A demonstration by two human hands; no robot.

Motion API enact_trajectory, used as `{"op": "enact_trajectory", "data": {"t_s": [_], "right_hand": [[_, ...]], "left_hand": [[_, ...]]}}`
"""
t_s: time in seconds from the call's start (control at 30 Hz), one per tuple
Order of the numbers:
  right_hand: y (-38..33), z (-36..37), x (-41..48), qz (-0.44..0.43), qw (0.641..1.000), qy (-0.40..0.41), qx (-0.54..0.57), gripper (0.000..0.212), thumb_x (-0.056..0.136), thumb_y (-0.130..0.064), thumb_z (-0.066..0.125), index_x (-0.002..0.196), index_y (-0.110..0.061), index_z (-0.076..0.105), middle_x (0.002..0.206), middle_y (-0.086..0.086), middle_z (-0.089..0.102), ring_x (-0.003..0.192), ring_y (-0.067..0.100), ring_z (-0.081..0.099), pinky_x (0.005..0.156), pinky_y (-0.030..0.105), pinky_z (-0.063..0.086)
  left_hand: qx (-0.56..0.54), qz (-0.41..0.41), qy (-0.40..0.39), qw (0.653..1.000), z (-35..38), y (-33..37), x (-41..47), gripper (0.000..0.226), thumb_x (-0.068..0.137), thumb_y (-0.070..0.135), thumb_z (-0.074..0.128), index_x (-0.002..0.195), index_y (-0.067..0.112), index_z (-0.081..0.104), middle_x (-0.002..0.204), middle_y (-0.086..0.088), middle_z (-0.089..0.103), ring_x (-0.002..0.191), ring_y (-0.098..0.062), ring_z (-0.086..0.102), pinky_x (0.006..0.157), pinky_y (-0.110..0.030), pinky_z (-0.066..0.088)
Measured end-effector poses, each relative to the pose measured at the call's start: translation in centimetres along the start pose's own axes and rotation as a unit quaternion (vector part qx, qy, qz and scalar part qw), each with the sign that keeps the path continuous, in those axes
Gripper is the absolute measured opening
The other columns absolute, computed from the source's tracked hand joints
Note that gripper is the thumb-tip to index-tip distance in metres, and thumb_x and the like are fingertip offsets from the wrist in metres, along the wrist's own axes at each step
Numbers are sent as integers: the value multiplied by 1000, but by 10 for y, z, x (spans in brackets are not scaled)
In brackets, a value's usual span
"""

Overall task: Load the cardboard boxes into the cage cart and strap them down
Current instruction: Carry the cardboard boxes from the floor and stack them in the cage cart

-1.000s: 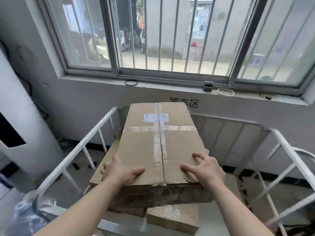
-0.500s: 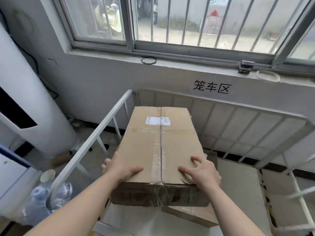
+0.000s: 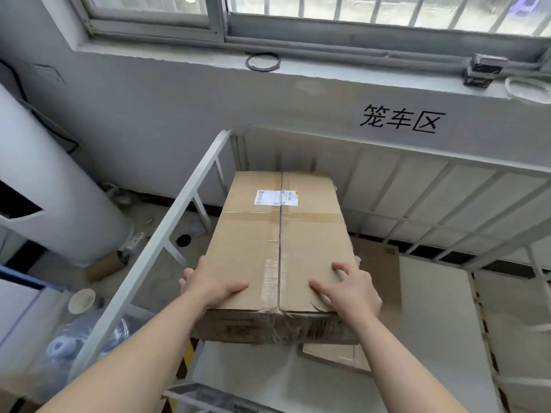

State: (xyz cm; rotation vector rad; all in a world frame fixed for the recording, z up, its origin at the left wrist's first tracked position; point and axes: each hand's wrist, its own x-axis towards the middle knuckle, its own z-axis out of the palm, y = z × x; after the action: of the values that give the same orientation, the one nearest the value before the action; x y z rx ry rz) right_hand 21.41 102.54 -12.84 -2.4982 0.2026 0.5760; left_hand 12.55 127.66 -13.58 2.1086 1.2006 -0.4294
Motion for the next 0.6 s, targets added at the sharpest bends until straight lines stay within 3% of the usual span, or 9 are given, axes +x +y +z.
{"op": "enact_trajectory", "data": {"t_s": [0.2, 0.43, 0.6], "right_hand": [[-19, 49, 20, 27, 1000, -4, 13, 83, 58, -66, 76, 132, -47, 44, 133, -2, 41, 111, 18, 58, 98, 38, 45], [-26, 99, 38, 89, 995, -35, 12, 99, 63, -55, 81, 146, -44, 28, 136, 5, 35, 109, 27, 59, 97, 37, 44], [-24, 125, 43, 103, 993, -52, -8, 106, 61, -55, 82, 147, -50, 20, 130, 6, 35, 98, 27, 63, 91, 38, 50]], "left_hand": [[12, 4, -20, 1000, -10, -10, 49, 101, 61, 59, 81, 137, 23, 25, 138, -17, 33, 129, -35, 32, 107, -43, 31], [45, 0, -46, 998, -5, -30, 99, 125, 65, 52, 83, 152, 22, -1, 148, -17, 24, 136, -38, 27, 111, -46, 30], [57, -2, -53, 997, 5, -44, 118, 128, 67, 48, 84, 153, 21, -6, 151, -18, 21, 139, -38, 25, 112, -48, 29]]}}
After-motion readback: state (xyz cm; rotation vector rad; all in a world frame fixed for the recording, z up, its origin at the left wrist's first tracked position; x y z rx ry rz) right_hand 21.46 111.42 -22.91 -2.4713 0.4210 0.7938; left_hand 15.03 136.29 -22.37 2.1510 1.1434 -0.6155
